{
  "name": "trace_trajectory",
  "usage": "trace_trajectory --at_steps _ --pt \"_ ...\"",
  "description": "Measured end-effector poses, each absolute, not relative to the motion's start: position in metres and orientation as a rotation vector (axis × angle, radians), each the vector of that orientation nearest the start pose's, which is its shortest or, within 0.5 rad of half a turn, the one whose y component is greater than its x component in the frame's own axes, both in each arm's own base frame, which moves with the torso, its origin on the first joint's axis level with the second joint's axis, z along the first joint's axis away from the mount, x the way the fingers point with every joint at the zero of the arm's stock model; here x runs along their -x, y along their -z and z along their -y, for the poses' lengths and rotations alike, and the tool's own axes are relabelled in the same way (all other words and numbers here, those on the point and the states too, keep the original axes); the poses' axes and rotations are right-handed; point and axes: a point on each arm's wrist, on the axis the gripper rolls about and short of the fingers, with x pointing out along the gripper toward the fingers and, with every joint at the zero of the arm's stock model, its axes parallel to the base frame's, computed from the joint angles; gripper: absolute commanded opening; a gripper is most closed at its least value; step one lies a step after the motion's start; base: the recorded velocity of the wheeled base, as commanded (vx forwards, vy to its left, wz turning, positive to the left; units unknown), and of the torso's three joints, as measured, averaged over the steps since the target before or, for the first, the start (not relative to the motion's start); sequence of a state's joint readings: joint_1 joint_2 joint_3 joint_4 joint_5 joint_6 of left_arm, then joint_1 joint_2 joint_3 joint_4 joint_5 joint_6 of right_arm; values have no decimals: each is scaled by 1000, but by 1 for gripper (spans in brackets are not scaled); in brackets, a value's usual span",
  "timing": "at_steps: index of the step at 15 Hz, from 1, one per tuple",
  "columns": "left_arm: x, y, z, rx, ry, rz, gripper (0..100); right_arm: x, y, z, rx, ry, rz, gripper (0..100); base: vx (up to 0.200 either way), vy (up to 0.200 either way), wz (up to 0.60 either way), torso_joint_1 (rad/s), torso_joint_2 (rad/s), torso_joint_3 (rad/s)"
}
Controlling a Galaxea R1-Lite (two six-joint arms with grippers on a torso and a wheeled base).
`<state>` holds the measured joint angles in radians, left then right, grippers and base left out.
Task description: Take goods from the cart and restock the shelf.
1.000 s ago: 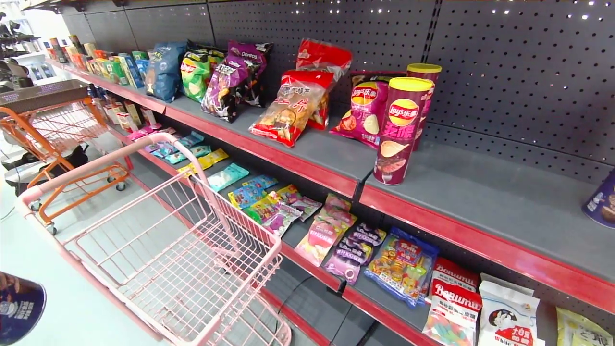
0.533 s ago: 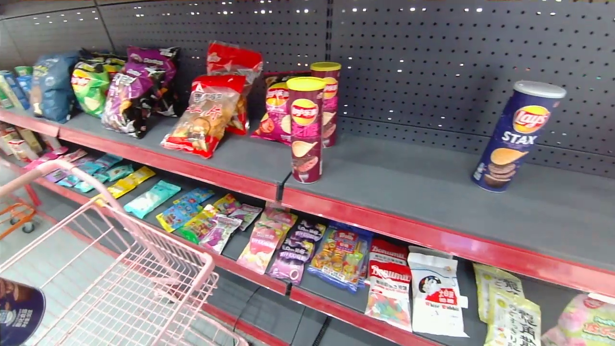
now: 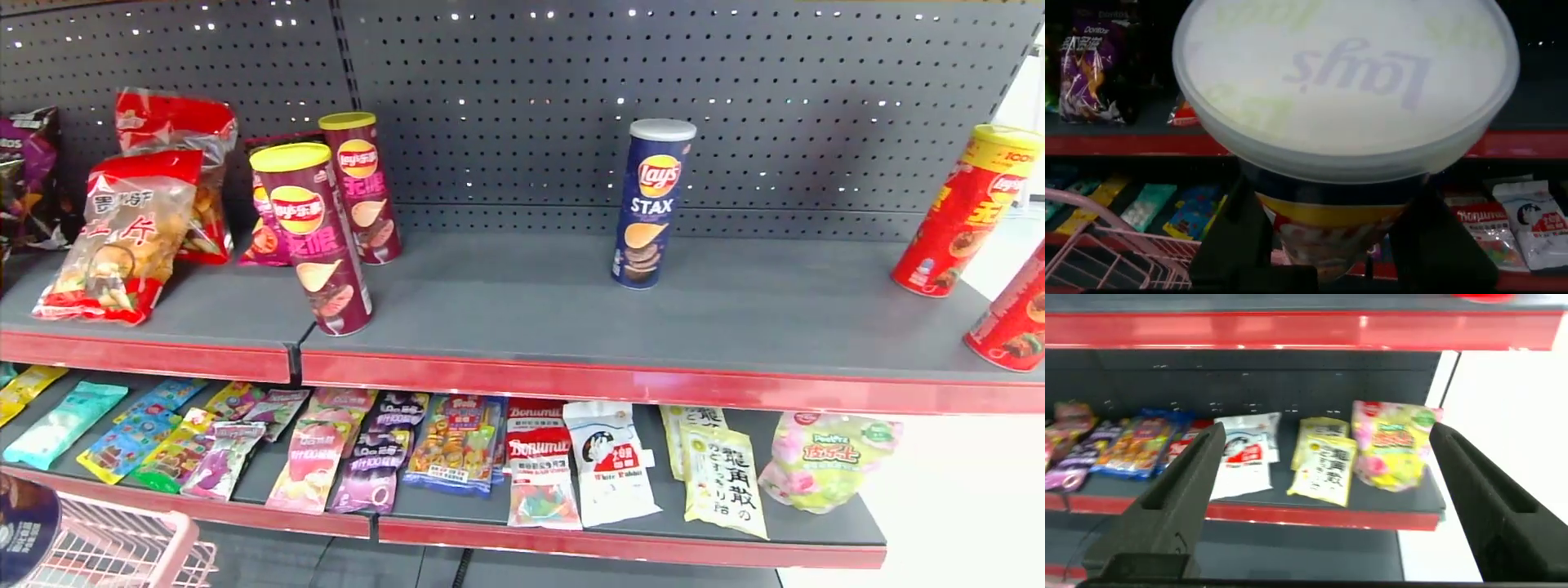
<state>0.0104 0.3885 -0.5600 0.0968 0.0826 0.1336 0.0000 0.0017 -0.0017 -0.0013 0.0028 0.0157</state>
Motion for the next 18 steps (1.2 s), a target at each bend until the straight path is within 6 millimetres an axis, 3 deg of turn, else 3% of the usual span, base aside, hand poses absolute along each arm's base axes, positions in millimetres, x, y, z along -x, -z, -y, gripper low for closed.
trace_trajectory --at_steps 6,10,12,18 --pt "18 -224 -3 -184 -158 51 0 23 -76 0 -13 -4 0 100 0 0 0 0 0 0" --pt "21 -222 -3 -187 -159 57 0 23 -76 0 -10 -4 1 100 200 0 0 -4 0 5" --pt "21 -222 -3 -191 -157 56 0 23 -76 0 -8 -4 0 100 200 -200 0 12 5 2" --pt "27 -218 -2 -199 -116 40 0 23 -76 0 4 -10 0 100 0 0 0 0 0 0"
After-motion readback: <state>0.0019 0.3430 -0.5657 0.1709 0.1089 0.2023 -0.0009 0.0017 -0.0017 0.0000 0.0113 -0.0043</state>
